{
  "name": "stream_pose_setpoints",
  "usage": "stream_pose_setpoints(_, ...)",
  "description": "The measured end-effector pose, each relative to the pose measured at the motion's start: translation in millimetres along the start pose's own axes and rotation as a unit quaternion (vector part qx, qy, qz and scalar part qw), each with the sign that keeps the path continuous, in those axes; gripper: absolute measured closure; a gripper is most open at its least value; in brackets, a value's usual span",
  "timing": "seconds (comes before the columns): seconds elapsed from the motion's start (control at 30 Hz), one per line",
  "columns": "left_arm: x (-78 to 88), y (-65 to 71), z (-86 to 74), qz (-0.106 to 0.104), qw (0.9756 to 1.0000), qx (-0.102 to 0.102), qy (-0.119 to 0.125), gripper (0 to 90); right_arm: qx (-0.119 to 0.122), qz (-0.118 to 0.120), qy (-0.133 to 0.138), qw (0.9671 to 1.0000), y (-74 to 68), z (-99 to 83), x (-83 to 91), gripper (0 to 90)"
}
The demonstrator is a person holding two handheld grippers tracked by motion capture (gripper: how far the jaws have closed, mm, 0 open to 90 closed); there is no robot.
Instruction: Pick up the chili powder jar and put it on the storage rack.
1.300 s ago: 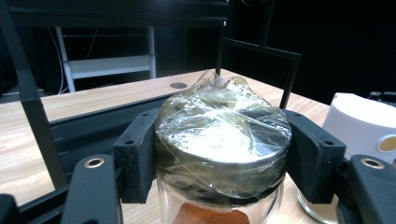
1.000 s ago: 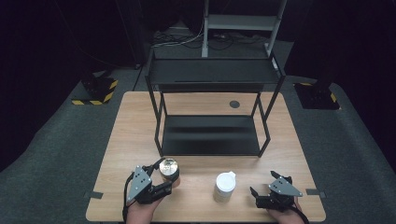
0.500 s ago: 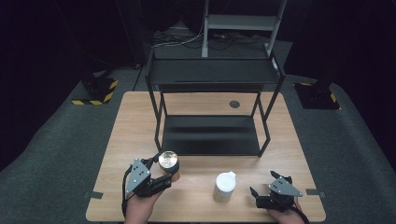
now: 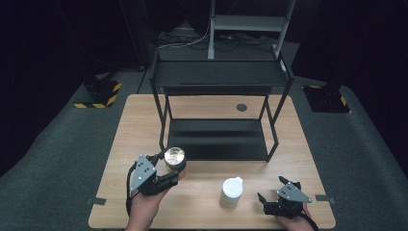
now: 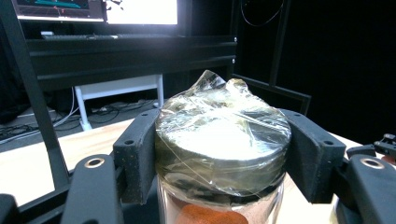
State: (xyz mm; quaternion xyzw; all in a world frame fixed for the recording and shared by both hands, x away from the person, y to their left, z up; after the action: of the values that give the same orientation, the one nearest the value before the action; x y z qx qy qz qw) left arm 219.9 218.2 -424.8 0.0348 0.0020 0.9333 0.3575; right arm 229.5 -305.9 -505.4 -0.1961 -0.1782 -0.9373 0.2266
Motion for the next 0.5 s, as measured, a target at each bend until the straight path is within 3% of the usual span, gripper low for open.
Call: stream_pose_setpoints(0.5, -6.1, -3.3, 22.7, 0.000, 0.9999, -0.008, 0.014, 34.1, 0.000, 0.000, 0.001, 1.0000, 0.1, -0.3, 0.2, 0.0)
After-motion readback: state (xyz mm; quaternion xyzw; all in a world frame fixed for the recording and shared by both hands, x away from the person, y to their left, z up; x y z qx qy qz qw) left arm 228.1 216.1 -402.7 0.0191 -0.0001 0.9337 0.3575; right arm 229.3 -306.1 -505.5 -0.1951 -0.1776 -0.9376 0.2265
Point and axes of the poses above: each handheld gripper's, and its own axes: x roughly backward along the jaws, z roughly out of its top, y roughly to its right, the point moved 5 cm from there along -x, roughly forward along the jaws, and after that the axes turned 6 degrees about -z, right-handed, at the moved point
